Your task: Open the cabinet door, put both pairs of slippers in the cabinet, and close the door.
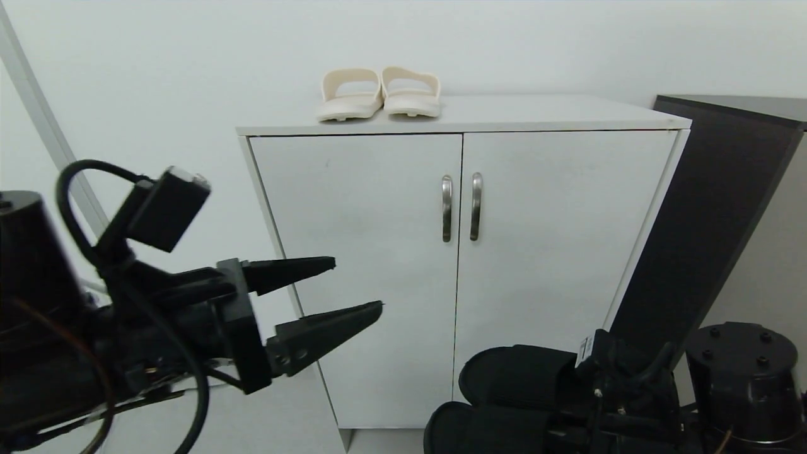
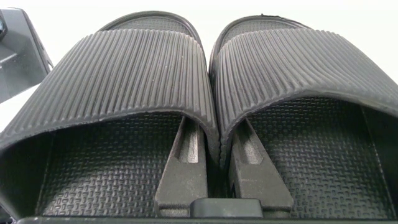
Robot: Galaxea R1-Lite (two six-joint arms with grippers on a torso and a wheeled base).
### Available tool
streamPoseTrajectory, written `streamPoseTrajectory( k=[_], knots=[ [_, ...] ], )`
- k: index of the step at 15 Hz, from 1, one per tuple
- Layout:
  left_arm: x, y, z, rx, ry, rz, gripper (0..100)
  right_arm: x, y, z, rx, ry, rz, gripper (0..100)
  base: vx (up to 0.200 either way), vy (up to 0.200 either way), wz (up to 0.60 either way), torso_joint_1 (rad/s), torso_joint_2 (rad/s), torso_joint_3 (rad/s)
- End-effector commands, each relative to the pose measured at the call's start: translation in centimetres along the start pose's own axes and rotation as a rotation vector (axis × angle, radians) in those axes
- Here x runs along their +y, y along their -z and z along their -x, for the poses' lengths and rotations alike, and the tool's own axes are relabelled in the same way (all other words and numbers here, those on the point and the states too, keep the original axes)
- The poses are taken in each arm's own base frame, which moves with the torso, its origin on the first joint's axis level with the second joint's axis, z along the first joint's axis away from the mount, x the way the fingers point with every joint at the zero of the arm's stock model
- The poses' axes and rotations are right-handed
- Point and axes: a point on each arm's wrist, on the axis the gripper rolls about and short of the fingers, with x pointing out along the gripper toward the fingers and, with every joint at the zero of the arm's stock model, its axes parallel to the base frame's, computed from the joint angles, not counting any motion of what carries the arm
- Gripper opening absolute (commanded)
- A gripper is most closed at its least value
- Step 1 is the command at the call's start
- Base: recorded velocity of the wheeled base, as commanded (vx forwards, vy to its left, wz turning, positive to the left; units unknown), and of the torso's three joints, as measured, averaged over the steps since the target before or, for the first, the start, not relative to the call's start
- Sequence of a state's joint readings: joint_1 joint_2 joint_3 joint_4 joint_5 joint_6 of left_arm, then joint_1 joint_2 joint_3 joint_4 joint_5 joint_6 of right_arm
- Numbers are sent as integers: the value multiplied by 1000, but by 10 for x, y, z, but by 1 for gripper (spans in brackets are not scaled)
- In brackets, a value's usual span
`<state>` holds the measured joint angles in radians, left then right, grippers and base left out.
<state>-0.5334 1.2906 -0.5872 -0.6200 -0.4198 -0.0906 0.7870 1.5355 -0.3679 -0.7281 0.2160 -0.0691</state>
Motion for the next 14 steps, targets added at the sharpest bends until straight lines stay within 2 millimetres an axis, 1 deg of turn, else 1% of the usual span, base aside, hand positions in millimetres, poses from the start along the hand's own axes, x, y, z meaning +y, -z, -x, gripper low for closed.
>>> streamPoseTrajectory(
  k=[1, 2, 4, 8, 9, 11, 13, 14],
  knots=[
    [-10, -2, -41, 35, 40, 11, 100, 0, 1, -1, 7, -2, -3, 0, 0, 0, 0, 0, 0, 0],
    [-12, -12, -53, 12, 52, 7, 100, 0, 1, -2, 8, -2, -4, 0, 0, 0, 0, 0, 0, 0],
    [-13, -29, -79, -21, 67, 58, 100, 0, 3, -5, 20, -5, -9, 0, 0, 0, 0, 0, 0, 0],
    [-4, -47, -124, 1, 72, 110, 100, 0, 4, -5, 25, -3, -11, 0, 0, 0, 0, 0, 0, 0],
    [-3, -50, -132, 11, 69, 113, 100, 0, 4, -5, 23, -3, -11, 0, 0, 0, 0, 0, 0, 0],
    [-6, -55, -146, 6, 63, 110, 100, 0, 4, -4, 26, -3, -11, 0, 0, 0, 0, 0, 0, 0],
    [-6, -52, -158, 23, 37, 115, 100, 0, 5, -5, 29, -4, -12, 0, 0, 0, 0, 0, 0, 0],
    [-3, -46, -166, 39, 24, 119, 100, 0, 6, -5, 34, -4, -13, 0, 0, 0, 0, 0, 0, 0]
  ],
)
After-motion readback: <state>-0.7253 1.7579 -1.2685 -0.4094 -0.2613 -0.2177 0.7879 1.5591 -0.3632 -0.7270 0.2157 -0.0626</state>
